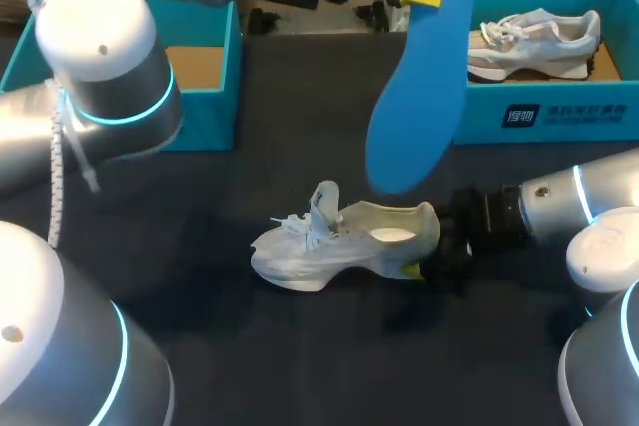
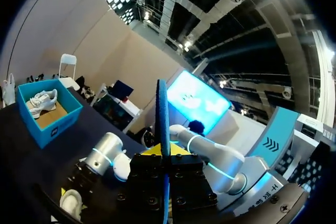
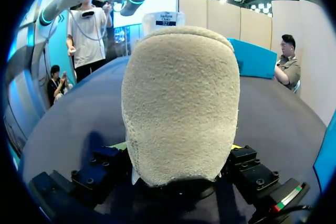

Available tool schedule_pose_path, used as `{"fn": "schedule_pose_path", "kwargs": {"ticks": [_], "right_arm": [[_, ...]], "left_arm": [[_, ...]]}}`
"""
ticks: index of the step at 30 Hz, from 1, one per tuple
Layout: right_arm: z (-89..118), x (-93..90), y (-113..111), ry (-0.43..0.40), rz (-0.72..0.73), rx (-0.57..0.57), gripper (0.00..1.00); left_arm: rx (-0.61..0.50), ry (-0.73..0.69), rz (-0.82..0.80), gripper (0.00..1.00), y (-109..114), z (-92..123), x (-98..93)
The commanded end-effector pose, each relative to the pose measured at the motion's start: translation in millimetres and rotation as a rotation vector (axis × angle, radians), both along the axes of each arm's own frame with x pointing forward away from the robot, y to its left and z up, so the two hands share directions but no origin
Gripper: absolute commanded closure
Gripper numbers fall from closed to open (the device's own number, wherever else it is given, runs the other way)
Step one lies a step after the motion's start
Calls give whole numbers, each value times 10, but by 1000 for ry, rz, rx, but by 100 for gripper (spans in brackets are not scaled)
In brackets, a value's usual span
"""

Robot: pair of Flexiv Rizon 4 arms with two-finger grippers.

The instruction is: Take the shoe out of the shoebox, open the shoe tongue, remove and reinsert the insole, then place the shoe into the shoebox

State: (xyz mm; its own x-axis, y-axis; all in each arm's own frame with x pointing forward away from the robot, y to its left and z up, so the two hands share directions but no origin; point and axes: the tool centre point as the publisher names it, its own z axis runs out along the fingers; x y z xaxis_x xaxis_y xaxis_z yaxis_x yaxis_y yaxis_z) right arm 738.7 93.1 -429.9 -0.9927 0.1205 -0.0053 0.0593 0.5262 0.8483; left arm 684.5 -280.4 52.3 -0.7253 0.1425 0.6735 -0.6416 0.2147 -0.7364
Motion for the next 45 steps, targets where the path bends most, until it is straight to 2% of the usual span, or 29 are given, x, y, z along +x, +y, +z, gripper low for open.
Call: {"fn": "schedule_pose_path", "kwargs": {"ticks": [1,12,16,22,36,45], "right_arm": [[-48,-3,42,0,-1,-4,100],[-48,-3,42,0,-1,-4,100],[-48,-3,42,0,-1,-4,100],[-48,-3,42,0,-1,-4,100],[-48,-3,42,0,-1,-4,100],[-48,-3,42,0,-1,-4,100]], "left_arm": [[11,1,25,100,78,44,-101],[11,1,25,100,78,44,-101],[9,15,52,100,87,16,-219],[-54,47,94,100,141,9,-424],[-65,149,92,100,172,-125,-748],[-62,157,87,100,166,-169,-734]]}}
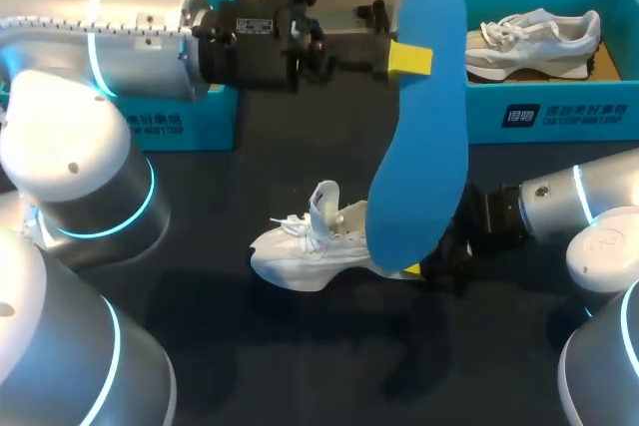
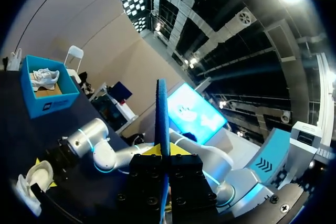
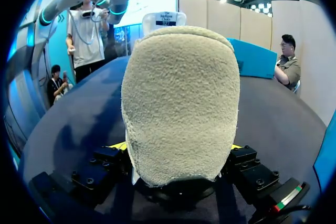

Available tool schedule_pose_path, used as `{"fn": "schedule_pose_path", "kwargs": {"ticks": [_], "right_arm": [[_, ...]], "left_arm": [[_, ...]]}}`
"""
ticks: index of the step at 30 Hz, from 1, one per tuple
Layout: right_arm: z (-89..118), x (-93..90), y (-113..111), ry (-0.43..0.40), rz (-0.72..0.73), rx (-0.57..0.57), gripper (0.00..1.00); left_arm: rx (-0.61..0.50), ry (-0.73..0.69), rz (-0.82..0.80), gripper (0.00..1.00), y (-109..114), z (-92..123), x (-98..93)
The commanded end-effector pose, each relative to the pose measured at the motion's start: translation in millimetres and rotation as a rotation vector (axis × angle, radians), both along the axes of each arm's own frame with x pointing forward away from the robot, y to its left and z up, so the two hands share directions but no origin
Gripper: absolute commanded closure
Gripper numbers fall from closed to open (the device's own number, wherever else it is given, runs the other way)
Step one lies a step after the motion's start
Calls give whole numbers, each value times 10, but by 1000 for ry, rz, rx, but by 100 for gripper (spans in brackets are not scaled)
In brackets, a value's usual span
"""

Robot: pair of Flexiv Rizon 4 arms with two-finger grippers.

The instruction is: Take the shoe out of the shoebox, open the shoe tongue, remove and reinsert the insole, then place the shoe into the shoebox

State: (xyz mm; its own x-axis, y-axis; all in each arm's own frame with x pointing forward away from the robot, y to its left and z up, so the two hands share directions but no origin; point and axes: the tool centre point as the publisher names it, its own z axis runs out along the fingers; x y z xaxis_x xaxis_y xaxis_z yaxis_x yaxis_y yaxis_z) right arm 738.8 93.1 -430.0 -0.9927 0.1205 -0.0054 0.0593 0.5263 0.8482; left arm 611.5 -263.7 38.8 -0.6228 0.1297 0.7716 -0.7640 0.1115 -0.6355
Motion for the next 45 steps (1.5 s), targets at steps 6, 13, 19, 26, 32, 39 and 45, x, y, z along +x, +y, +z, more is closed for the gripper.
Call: {"fn": "schedule_pose_path", "kwargs": {"ticks": [6,13,19,26,32,39,45], "right_arm": [[-47,-3,42,0,-2,-4,100],[-47,-3,42,0,-2,-4,51],[-47,-3,42,0,-2,-4,0],[71,-2,-28,-2,-2,-54,0],[147,-29,-65,14,-3,-82,0],[251,-55,-122,40,-3,-157,0],[417,-74,-198,69,7,-253,0]], "left_arm": [[1,1,2,100,-3,-35,-1],[1,1,2,100,-3,-35,-1],[1,1,2,100,-3,-35,-1],[1,1,2,100,-3,-35,-1],[1,1,2,100,-3,-35,-1],[1,1,2,100,-3,-35,-1],[1,1,2,100,-3,-35,-1]]}}
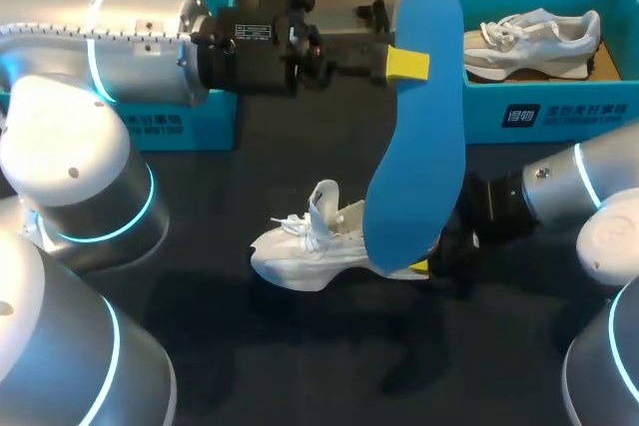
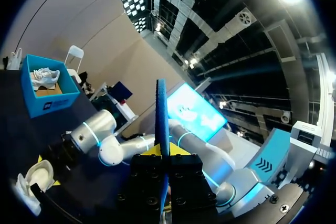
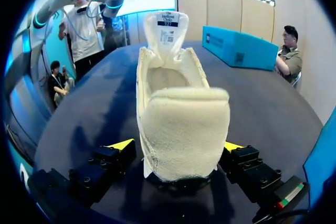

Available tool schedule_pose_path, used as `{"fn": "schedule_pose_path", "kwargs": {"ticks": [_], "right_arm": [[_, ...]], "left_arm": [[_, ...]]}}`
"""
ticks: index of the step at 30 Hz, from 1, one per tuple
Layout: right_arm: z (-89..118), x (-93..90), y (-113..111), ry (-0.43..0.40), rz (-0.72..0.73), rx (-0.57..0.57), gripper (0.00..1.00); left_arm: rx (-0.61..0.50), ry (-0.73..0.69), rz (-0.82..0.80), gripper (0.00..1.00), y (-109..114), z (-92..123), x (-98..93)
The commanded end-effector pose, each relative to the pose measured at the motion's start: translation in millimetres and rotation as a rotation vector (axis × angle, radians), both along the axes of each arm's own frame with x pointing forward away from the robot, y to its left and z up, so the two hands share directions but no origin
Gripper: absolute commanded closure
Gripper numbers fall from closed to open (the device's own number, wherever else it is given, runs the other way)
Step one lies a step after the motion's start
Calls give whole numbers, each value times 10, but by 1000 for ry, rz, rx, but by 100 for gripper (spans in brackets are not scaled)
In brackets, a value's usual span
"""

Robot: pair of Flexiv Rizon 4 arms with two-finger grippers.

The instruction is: Take the shoe out of the shoebox, open the shoe tongue, remove and reinsert the insole, then place the shoe into the shoebox

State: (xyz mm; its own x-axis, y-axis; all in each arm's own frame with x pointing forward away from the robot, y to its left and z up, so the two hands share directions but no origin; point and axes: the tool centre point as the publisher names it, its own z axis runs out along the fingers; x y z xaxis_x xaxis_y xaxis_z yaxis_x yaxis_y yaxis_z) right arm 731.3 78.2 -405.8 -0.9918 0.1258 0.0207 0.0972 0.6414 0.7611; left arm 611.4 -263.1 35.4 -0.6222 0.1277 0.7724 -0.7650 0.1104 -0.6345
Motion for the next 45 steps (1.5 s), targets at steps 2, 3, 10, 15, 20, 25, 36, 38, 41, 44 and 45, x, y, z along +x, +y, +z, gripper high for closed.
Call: {"fn": "schedule_pose_path", "kwargs": {"ticks": [2,3,10,15,20,25,36,38,41,44,45], "right_arm": [[210,-3,-68,43,10,-148,0],[228,-4,-77,43,11,-152,0],[355,-37,-132,67,19,-277,0],[384,-55,-149,85,-11,-354,0],[384,-55,-149,85,-11,-354,0],[384,-55,-149,85,-11,-354,0],[502,225,-248,27,30,-572,0],[541,283,-249,21,34,-614,0],[600,327,-235,11,44,-643,0],[671,325,-211,-8,52,-660,0],[685,317,-211,-15,54,-660,0]], "left_arm": [[1,0,0,100,-9,-1,0],[1,0,0,100,-9,-1,0],[1,0,0,100,-9,-1,0],[1,0,0,100,-9,-1,0],[1,0,0,100,-9,-1,0],[1,0,0,100,-9,-1,0],[1,0,0,100,-9,-1,0],[1,0,0,100,-9,-1,0],[1,0,0,100,-9,-1,0],[1,0,0,100,-9,-1,0],[1,0,0,100,-9,-1,0]]}}
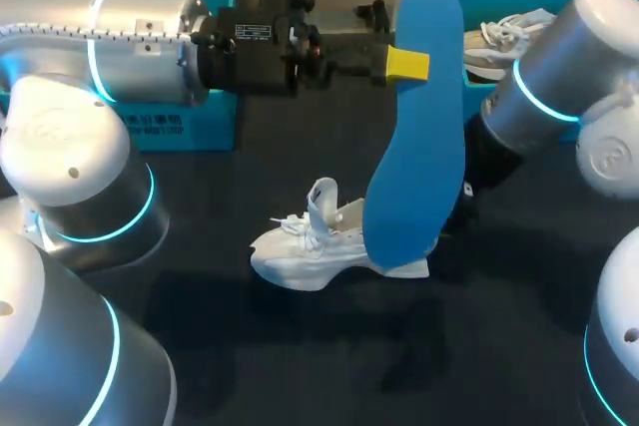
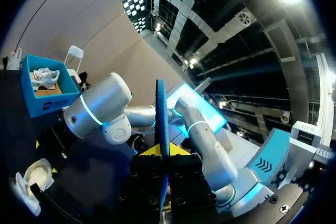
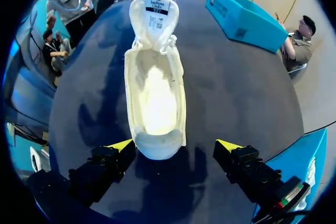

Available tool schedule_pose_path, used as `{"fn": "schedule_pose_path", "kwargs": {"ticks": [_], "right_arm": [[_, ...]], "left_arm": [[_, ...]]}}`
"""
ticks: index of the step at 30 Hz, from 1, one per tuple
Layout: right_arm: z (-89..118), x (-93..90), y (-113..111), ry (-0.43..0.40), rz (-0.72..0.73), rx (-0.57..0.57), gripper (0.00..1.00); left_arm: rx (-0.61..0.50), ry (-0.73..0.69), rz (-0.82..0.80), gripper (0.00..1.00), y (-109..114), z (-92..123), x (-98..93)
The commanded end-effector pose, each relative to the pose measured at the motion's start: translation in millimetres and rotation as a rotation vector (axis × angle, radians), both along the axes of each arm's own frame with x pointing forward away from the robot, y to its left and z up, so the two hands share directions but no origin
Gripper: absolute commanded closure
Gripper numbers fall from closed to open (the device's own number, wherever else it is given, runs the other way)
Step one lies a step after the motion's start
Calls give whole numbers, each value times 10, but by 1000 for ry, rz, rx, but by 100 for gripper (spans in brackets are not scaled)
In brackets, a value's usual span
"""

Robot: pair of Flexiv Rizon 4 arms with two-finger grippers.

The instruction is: Take the shoe out of the shoebox, open the shoe tongue, remove and reinsert the insole, then place the shoe into the shoebox

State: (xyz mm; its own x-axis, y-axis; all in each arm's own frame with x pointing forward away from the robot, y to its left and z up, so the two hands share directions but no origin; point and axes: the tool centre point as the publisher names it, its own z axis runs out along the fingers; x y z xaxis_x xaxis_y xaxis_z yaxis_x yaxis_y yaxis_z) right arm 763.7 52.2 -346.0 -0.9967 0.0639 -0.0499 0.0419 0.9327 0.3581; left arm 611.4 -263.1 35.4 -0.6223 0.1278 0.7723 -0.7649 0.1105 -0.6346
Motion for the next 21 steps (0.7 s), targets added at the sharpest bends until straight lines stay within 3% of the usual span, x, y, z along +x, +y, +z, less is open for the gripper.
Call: {"fn": "schedule_pose_path", "kwargs": {"ticks": [1,21], "right_arm": [[99,-14,51,-3,-1,-161,0],[157,-288,149,-56,37,-191,0]], "left_arm": [[1,0,0,100,-9,-1,1],[1,0,0,100,-9,-1,1]]}}
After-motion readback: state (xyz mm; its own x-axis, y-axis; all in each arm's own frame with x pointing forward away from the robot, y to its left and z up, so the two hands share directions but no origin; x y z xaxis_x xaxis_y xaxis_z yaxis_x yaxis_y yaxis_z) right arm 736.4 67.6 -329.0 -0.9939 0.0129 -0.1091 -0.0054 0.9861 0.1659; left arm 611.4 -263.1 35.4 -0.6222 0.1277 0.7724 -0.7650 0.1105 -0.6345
